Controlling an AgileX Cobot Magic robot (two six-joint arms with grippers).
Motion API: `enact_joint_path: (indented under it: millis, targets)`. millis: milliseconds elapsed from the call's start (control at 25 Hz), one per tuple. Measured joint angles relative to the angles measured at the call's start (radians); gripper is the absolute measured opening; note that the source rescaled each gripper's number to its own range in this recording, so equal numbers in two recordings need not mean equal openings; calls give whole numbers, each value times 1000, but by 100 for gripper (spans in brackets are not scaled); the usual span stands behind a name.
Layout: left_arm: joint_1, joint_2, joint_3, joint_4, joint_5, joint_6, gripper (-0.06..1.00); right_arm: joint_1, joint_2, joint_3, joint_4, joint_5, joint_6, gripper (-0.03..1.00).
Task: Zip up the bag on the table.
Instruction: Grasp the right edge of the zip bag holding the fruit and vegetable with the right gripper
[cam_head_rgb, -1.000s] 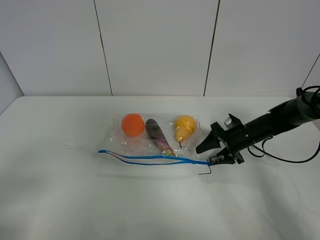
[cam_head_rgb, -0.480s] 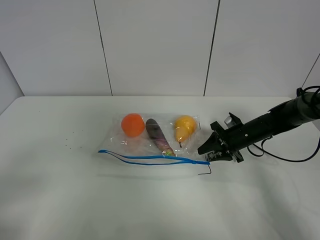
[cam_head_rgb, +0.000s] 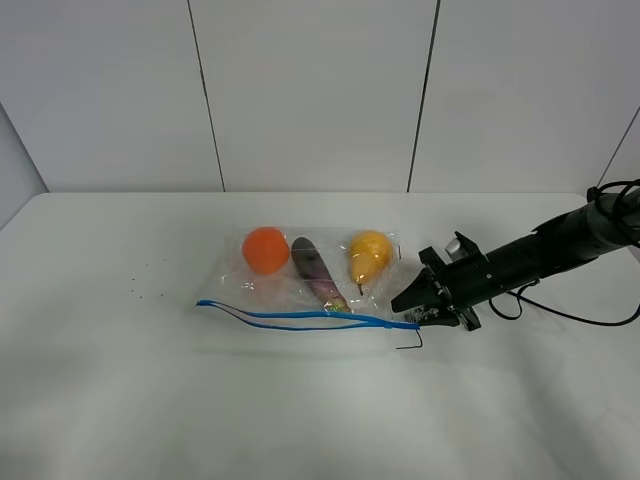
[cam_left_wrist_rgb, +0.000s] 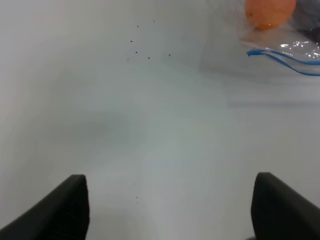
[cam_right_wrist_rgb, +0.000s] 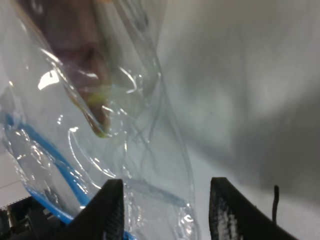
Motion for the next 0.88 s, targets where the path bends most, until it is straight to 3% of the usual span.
enact_joint_path:
  millis: [320,880]
  targets:
    - [0,0,0,0,0,0,85,0,0,0,0,7,-2,32]
    - [0,0,0,0,0,0,85,0,0,0,-23,37,-4,31]
